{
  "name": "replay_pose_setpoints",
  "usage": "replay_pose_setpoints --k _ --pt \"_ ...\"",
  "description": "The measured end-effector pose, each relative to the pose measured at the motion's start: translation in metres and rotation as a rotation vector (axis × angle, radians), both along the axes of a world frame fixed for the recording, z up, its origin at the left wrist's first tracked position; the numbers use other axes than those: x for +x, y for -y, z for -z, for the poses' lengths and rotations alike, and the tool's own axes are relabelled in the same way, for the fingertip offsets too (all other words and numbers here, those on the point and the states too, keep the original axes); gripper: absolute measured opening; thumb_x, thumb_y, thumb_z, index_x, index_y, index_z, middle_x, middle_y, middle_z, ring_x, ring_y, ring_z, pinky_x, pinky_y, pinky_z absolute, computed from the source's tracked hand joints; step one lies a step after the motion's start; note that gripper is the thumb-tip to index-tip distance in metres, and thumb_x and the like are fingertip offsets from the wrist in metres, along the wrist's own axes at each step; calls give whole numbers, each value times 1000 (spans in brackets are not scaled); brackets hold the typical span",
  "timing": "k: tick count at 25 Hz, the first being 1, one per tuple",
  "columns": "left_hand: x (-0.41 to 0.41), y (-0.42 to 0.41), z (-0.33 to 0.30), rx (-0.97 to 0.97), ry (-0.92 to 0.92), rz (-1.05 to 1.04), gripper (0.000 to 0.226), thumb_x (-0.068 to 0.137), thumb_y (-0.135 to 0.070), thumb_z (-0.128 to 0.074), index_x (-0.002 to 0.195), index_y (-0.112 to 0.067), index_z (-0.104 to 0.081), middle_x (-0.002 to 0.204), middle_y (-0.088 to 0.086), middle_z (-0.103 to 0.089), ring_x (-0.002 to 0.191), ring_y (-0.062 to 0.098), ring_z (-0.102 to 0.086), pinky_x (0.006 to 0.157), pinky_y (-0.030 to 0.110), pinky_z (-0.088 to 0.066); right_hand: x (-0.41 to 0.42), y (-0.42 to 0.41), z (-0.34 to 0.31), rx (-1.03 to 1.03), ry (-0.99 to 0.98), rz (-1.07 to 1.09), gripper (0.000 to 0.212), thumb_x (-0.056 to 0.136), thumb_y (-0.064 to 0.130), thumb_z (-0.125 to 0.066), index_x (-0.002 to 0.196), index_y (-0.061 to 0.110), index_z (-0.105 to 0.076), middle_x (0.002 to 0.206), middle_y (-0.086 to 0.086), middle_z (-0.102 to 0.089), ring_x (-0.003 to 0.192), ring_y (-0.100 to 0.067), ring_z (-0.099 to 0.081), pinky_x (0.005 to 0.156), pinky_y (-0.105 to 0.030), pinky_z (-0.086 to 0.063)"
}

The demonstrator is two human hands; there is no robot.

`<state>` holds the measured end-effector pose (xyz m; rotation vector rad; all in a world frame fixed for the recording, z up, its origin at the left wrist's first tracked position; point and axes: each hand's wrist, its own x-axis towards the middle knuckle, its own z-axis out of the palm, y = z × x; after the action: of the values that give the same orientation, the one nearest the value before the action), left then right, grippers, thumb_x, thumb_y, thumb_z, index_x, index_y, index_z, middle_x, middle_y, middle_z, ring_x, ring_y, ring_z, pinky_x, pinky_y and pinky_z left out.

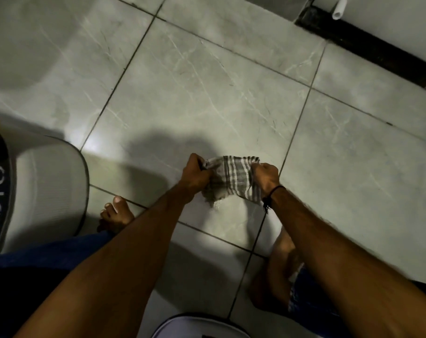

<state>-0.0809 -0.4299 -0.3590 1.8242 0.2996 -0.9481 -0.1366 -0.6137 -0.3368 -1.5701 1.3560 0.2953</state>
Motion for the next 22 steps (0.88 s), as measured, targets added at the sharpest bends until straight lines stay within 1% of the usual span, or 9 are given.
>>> replay_pose_setpoints --k 3,4,6,7,9,11,13,16,22 --pt "26 -23 -53 -8 84 -33 26 88 -3 -55 96 -21 -39 99 14 -54 83 25 -51 63 37 -46 30 -13 -53 211 109 -4 13 89 18 -73 83 7 -70 78 -10 -70 67 -23 -66 69 -30 -57" --pt "37 -37 -78 -6 130 -64 25 89 -5 -55 99 -21 -38 100 15 -54 83 26 -52 63 38 -46 42 -23 -79 283 143 -43 8 87 11 -74 82 6 -70 73 -8 -72 59 -20 -69 61 -27 -59" --pt "60 -68 -133 19 213 -128 27 91 -8 -54 103 -21 -34 93 14 -54 73 24 -53 53 34 -44 71 -50 -133 344 237 -161 18 87 -6 -68 78 9 -66 56 -2 -70 42 -10 -63 38 -17 -49" --pt "71 -85 -160 30 250 -160 27 92 -8 -54 103 -22 -33 90 12 -55 68 22 -53 50 33 -43 83 -65 -159 352 289 -206 21 86 -11 -64 83 10 -65 60 -3 -72 45 -11 -64 37 -17 -47" --pt "89 -131 -223 46 347 -230 28 91 -9 -54 102 -24 -33 93 11 -59 72 21 -58 56 34 -48 107 -108 -217 358 401 -287 31 86 -14 -63 109 6 -67 95 -14 -76 76 -24 -70 56 -30 -59" --pt "97 -183 -285 53 438 -303 29 91 -12 -56 101 -27 -33 95 9 -62 75 21 -62 55 31 -50 128 -157 -269 315 516 -380 46 85 -13 -66 127 4 -63 115 -20 -72 93 -30 -68 80 -43 -61" --pt "93 -239 -332 65 523 -403 29 89 -15 -58 100 -28 -35 91 7 -61 68 19 -59 48 29 -48 139 -211 -312 257 619 -495 50 83 -9 -71 130 5 -61 117 -19 -72 95 -28 -69 89 -44 -59" --pt "74 -316 -364 96 585 -567 29 88 -15 -60 101 -26 -37 101 10 -62 76 20 -60 62 34 -52 153 -289 -343 151 715 -690 48 80 -4 -78 125 6 -65 112 -15 -74 87 -22 -71 84 -35 -62" --pt "15 -443 -318 247 374 -812 44 88 -15 -63 121 -18 -33 109 14 -55 84 29 -61 52 31 -48 158 -430 -308 -106 679 -1152 44 73 17 -85 115 23 -73 110 -8 -76 101 -23 -71 97 -39 -58"
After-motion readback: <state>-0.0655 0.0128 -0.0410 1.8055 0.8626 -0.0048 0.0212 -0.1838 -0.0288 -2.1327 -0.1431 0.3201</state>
